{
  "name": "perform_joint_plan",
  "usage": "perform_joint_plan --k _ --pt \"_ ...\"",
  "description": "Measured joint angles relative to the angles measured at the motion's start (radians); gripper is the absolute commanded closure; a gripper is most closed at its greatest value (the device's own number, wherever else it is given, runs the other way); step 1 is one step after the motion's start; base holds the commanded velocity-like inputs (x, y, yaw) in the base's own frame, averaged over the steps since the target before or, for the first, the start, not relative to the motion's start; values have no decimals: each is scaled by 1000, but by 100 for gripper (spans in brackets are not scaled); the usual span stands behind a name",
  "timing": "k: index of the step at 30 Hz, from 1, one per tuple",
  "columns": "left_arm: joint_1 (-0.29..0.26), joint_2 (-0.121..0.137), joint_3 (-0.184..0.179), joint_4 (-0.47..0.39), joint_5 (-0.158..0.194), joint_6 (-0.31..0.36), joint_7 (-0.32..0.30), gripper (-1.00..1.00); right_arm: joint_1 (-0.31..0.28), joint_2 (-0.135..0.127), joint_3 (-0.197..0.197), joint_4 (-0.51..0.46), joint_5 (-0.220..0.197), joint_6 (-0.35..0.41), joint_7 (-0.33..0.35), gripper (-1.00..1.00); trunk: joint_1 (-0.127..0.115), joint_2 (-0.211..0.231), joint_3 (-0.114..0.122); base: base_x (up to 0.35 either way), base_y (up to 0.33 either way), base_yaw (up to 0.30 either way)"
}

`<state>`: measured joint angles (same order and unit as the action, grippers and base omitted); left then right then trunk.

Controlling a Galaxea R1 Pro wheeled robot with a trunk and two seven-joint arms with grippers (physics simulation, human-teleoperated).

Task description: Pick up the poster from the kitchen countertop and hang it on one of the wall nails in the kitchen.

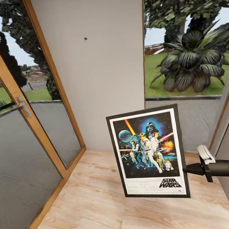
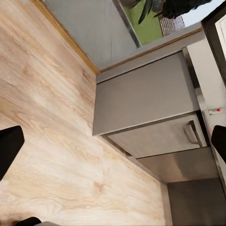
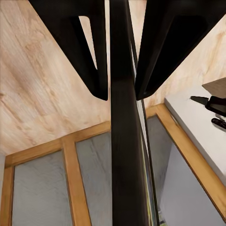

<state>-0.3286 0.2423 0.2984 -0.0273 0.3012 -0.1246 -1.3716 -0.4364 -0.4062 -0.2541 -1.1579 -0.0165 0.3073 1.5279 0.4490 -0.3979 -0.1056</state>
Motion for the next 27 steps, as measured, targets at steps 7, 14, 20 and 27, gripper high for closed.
perform_joint_plan --k 7,14,20,27 --pt "0 0 0 -1 0 0 0 -100 0 0 0 0 0 0 -1 100 0 0 0 227 187 41" --pt "0 0 0 -1 0 0 0 -100 0 0 0 0 0 0 0 100 0 0 0 242 203 3" --pt "0 0 0 -1 0 0 0 -100 0 8 0 0 0 0 0 100 0 0 0 243 210 0" --pt "0 0 0 -1 0 0 0 -100 0 12 0 0 -1 0 0 100 0 0 0 240 225 0"
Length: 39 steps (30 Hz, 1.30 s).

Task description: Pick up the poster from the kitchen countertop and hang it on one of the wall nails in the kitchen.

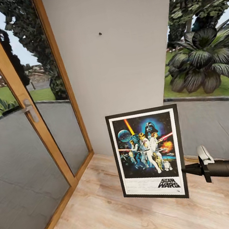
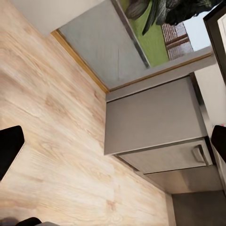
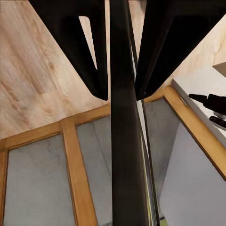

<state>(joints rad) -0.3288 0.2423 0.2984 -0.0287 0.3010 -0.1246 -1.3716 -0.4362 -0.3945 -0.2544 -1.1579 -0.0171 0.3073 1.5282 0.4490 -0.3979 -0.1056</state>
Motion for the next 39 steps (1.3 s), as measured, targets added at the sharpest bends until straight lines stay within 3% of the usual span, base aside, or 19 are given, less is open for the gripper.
perform_joint_plan --k 30,39 --pt "0 0 0 0 0 0 -2 -100 0 0 0 -1 -1 0 0 100 0 0 0 202 249 -1" --pt "0 0 0 -1 0 0 -1 -100 0 8 0 -2 -1 0 0 100 0 0 0 61 86 -230"
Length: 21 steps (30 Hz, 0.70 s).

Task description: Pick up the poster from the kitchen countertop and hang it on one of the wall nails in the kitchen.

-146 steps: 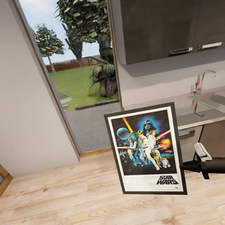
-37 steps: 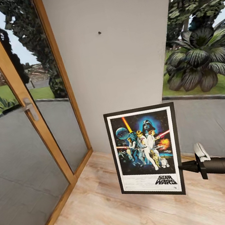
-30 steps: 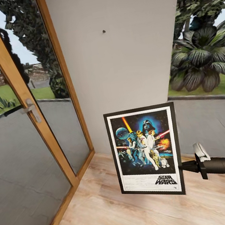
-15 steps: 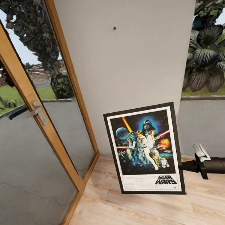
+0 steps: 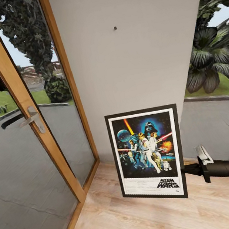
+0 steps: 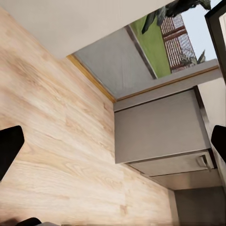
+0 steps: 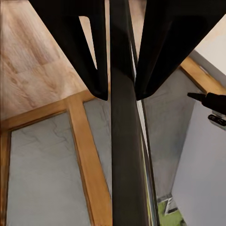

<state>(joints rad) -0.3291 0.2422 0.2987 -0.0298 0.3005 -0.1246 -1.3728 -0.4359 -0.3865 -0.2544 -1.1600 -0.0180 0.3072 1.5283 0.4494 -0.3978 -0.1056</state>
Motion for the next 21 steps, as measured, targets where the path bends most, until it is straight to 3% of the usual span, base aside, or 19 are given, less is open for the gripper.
perform_joint_plan --k 5,14,21 --pt "0 0 0 0 0 0 0 -100 0 2 0 0 0 0 0 100 0 0 0 6 128 -248" --pt "0 1 -1 0 0 0 0 -100 0 3 0 0 0 0 0 100 0 0 0 53 300 -49" --pt "0 0 -2 -1 0 -1 -1 -100 0 3 0 -1 0 0 0 100 0 0 0 12 77 -238"
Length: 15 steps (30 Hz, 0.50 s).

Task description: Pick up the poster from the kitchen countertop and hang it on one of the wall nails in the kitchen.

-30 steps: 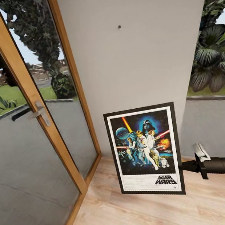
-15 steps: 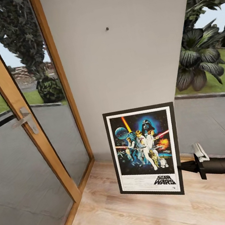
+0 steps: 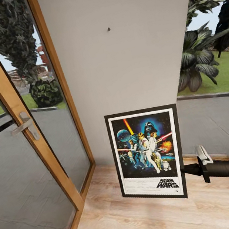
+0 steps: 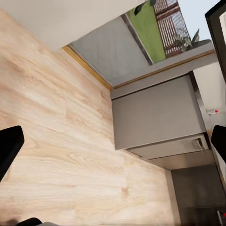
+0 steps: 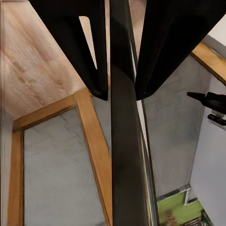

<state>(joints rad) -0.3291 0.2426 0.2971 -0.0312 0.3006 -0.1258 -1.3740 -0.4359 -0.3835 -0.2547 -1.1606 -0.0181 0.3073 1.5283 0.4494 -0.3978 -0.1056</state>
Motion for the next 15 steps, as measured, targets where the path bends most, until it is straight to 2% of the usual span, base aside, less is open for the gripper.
perform_joint_plan --k 12,15 --pt "0 1 0 0 0 0 0 -100 0 0 0 -1 0 0 0 100 0 0 0 1 4 -297" --pt "0 1 0 0 0 0 0 -100 0 0 0 0 0 0 0 100 0 0 0 0 0 -188"
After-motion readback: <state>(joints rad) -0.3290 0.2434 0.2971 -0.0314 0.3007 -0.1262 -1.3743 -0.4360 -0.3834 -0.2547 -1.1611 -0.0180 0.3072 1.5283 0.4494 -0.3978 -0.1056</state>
